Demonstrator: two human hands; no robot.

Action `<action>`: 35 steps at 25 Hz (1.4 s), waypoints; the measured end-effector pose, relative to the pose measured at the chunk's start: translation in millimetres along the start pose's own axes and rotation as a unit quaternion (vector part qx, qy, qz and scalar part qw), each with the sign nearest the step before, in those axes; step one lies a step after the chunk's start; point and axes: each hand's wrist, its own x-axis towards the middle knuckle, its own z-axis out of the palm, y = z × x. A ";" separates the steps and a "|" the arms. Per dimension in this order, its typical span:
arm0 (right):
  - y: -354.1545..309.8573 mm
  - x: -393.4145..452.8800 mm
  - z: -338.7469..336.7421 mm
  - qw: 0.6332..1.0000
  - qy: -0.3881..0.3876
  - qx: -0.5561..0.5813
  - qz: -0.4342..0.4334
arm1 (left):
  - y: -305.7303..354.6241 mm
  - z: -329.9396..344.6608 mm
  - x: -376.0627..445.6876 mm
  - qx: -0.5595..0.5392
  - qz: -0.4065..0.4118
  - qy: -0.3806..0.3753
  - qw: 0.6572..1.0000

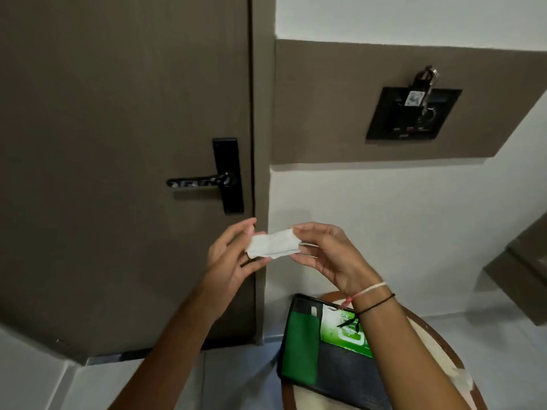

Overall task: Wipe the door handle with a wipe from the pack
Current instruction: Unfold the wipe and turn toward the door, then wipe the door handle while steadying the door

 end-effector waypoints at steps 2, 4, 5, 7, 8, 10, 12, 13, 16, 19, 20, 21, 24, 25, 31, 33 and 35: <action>4.2 1.8 28.4 1.000 0.021 0.022 -0.001 | 20.3 -27.0 3.0 0.026 0.009 -0.013 1.000; 11.4 1.4 58.0 0.998 0.044 0.048 0.003 | 43.2 -53.6 3.9 0.025 -0.004 0.001 1.000; 16.0 -0.9 71.4 0.997 0.056 0.043 -0.004 | 52.9 -63.0 4.6 0.024 -0.009 0.011 1.000; 27.8 -5.9 91.5 0.990 0.103 -0.067 -0.073 | 66.0 -76.1 6.0 0.035 -0.012 0.038 0.999; 32.8 -7.0 99.6 0.974 0.120 -0.143 -0.129 | 70.3 -79.8 5.2 0.044 -0.008 0.047 0.998; 36.2 -9.8 113.9 0.947 0.090 -0.222 -0.214 | 74.2 -83.3 4.0 0.065 -0.006 0.047 0.997; 37.6 -5.8 129.7 0.950 0.029 -0.220 -0.221 | 81.5 -87.5 1.7 0.075 -0.013 0.026 0.997; 38.8 -2.3 136.3 0.956 0.010 -0.207 -0.209 | 86.1 -89.7 0.7 0.074 -0.016 0.016 0.997; 44.1 11.7 145.2 0.978 -0.004 -0.145 -0.150 | 98.8 -98.0 2.3 0.096 -0.024 0.029 0.995; 48.0 24.1 145.2 0.998 -0.018 -0.016 -0.053 | 105.1 -110.2 7.4 0.123 -0.033 0.060 0.990; 50.7 27.8 146.9 0.998 -0.037 0.038 -0.018 | 105.8 -113.1 9.1 0.132 -0.033 0.061 0.989; 54.3 31.0 149.0 0.994 -0.063 0.092 0.016 | 105.4 -113.6 10.8 0.142 -0.031 0.057 0.988; 64.0 38.5 151.7 0.967 -0.130 0.196 0.099 | 100.1 -109.9 17.7 0.183 -0.018 0.065 0.981; 67.4 40.9 149.5 0.964 -0.138 0.200 0.110 | 98.6 -109.0 20.4 0.207 -0.012 0.077 0.975; 60.7 49.0 136.4 0.974 -0.029 0.165 0.154 | 96.9 -102.4 39.0 0.391 0.067 0.099 0.913; 52.9 54.8 137.7 0.979 0.072 0.179 0.068 | 112.9 -104.9 51.6 0.565 0.255 0.138 0.772; 39.9 63.1 143.9 0.957 0.244 0.103 -0.114 | 142.8 -112.3 78.0 0.669 0.418 0.167 0.591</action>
